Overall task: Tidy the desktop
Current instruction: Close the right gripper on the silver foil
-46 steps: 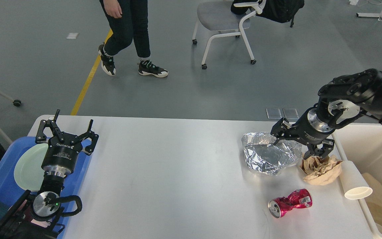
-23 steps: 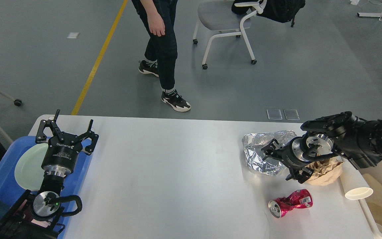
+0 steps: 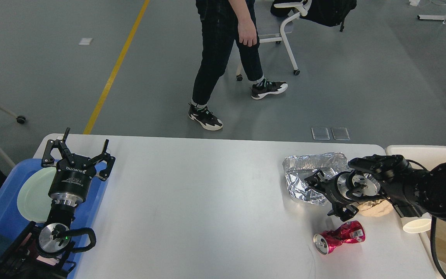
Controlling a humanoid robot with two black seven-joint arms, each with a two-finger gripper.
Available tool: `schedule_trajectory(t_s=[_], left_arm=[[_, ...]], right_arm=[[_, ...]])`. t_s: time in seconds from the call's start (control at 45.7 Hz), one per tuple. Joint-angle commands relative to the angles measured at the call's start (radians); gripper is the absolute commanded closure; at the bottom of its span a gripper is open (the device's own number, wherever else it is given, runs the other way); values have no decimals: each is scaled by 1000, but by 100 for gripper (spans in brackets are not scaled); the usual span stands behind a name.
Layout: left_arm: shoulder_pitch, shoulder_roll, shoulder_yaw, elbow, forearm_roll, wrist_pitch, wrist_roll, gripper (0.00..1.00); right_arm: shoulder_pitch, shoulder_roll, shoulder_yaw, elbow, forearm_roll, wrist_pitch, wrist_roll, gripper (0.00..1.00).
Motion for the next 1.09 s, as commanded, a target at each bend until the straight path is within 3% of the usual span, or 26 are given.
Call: schedule_trajectory(t_s=[0.0, 0.088, 0.241, 0.285, 0.81, 1.073], left_arm=[[1, 0, 0, 0, 0, 0, 0, 4], [-1, 0, 0, 0, 0, 0, 0, 4], [-1, 0, 0, 0, 0, 0, 0, 4], [-1, 0, 0, 0, 0, 0, 0, 4], [1, 0, 0, 0, 0, 0, 0, 4], [1, 0, 0, 0, 0, 0, 0, 4]], right_arm=[[-16, -3, 50, -12, -1, 3, -1, 36], [-15, -3, 56, -13, -1, 0, -1, 53], [-13, -2, 70, -13, -2, -1, 0, 91], [-15, -2, 68, -15, -13, -4, -1, 97], [24, 26, 62, 9, -25, -11, -50, 100], [289, -62, 12, 267, -68, 28, -84, 100]])
